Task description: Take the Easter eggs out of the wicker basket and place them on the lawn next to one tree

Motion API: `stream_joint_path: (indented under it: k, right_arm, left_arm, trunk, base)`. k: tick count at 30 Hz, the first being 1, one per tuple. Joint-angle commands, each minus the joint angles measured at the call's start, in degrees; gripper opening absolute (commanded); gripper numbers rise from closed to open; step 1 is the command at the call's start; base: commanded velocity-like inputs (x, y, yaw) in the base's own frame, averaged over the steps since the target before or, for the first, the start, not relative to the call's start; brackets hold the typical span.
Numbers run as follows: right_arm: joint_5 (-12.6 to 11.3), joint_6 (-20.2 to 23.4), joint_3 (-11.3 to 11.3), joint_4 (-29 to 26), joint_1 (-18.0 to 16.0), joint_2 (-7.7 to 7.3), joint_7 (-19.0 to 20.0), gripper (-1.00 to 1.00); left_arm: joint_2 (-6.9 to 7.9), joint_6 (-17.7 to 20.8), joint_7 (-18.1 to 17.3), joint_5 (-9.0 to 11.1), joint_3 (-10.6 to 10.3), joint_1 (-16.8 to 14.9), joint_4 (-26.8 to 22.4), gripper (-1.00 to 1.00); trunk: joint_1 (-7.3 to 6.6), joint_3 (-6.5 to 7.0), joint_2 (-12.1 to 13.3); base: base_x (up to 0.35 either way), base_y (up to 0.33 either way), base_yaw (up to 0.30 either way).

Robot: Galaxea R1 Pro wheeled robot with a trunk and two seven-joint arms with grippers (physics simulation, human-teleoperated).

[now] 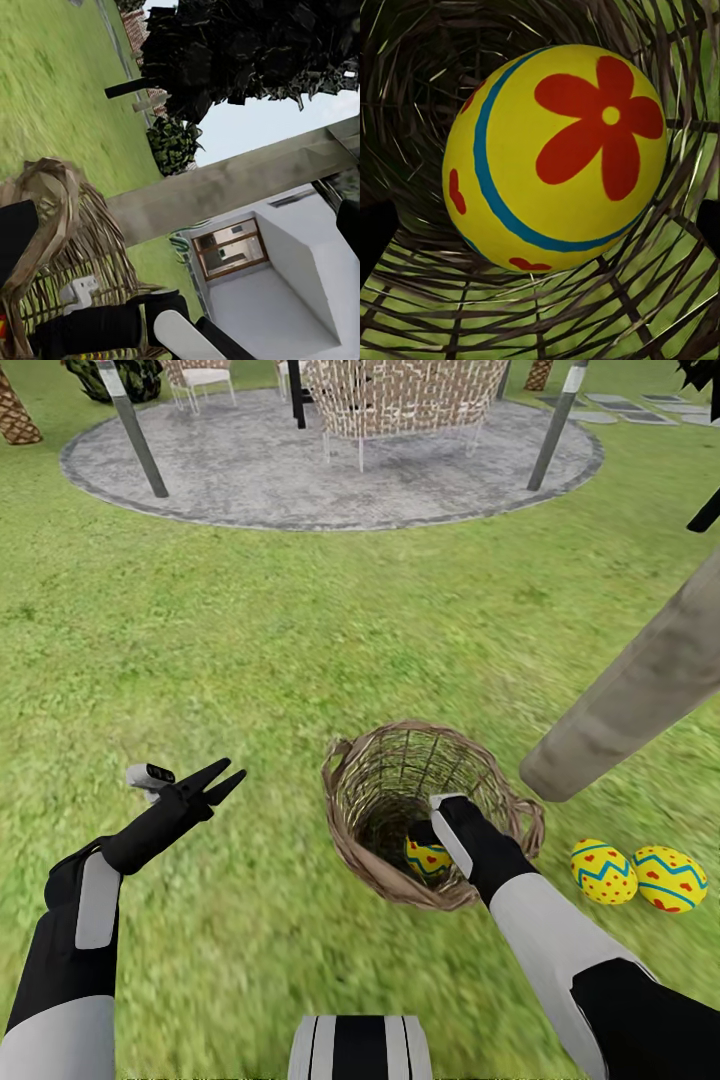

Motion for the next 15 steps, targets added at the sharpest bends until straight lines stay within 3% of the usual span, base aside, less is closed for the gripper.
stream_joint_path:
  k: [1, 7, 15]
  right_arm:
    - [-0.60, 0.13, 0.22, -0.15, -0.03, -0.04, -0.55, 1.00]
    - [1.38, -3.25, 0.26, -0.34, -0.07, -0.05, -0.60, 1.00]
    - [3.14, -6.36, 0.27, -0.39, -0.07, -0.13, -0.40, 1.00]
  left_arm:
    - [-0.02, 0.31, -0.10, 0.08, 0.05, -0.03, -0.01, 1.00]
    - [-0.04, 0.30, -0.02, 0.08, 0.05, -0.03, 0.04, 1.00]
    - [-0.05, 0.30, -0.01, 0.08, 0.05, -0.03, 0.07, 1.00]
  trunk:
    - [0.01, -0.26, -0.03]
    - [0.17, -1.59, -0.11]
    - [0.17, -1.59, -0.11]
  base:
    - [0.000, 0.000, 0.000]
    - [0.000, 0.000, 0.000]
    - [0.000, 0.000, 0.000]
